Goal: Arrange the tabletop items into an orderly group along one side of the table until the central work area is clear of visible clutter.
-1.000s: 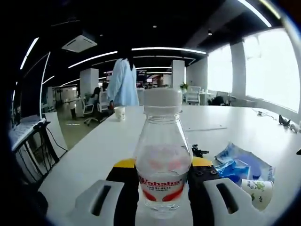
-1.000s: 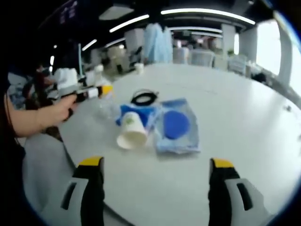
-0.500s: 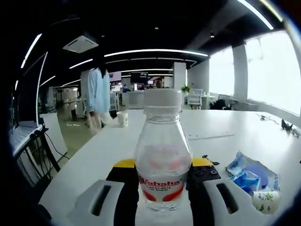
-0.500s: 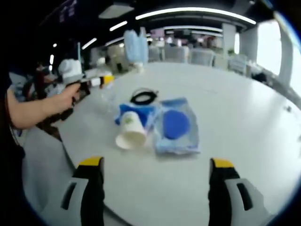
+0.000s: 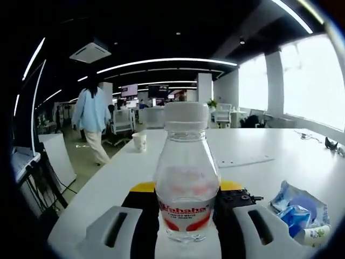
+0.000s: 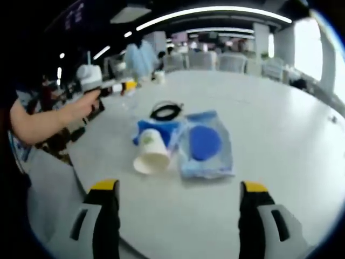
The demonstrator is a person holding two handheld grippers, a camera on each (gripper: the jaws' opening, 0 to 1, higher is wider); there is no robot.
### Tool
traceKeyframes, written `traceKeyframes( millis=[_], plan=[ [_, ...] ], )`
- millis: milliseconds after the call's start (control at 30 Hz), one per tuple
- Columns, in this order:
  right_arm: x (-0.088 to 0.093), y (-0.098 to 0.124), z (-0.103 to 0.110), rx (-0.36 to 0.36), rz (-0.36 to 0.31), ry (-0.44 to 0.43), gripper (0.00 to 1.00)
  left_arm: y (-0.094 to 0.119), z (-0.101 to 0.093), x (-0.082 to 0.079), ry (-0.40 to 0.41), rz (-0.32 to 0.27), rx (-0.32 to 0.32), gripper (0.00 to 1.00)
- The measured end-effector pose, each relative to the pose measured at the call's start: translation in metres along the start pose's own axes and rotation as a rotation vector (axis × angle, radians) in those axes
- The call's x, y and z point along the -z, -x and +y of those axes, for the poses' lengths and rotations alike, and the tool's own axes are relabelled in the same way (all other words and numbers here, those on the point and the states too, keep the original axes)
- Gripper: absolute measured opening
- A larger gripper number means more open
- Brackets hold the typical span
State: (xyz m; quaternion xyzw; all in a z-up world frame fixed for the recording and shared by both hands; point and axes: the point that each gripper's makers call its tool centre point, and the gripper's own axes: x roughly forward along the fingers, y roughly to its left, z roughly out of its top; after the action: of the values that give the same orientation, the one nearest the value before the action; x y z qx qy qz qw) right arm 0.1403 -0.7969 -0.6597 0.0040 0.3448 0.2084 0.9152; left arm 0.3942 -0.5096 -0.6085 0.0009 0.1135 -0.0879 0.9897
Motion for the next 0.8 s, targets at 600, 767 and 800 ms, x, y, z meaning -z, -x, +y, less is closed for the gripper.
traceKeyframes(
  millis=[600, 767, 800],
  plan=[
    [-0.008, -0.022, 0.001, -0.029, 0.009, -0.010, 0.89, -0.040, 0.018, 0.019, 0.047, 0.024, -0.007, 0.38],
    [-0.009, -0.026, 0.001, -0.035, 0.014, -0.007, 0.89, -0.045, 0.023, 0.027, 0.053, 0.032, -0.015, 0.38],
    [-0.009, -0.027, 0.001, -0.035, 0.015, -0.004, 0.89, -0.046, 0.024, 0.028, 0.052, 0.027, -0.016, 0.38]
  ],
)
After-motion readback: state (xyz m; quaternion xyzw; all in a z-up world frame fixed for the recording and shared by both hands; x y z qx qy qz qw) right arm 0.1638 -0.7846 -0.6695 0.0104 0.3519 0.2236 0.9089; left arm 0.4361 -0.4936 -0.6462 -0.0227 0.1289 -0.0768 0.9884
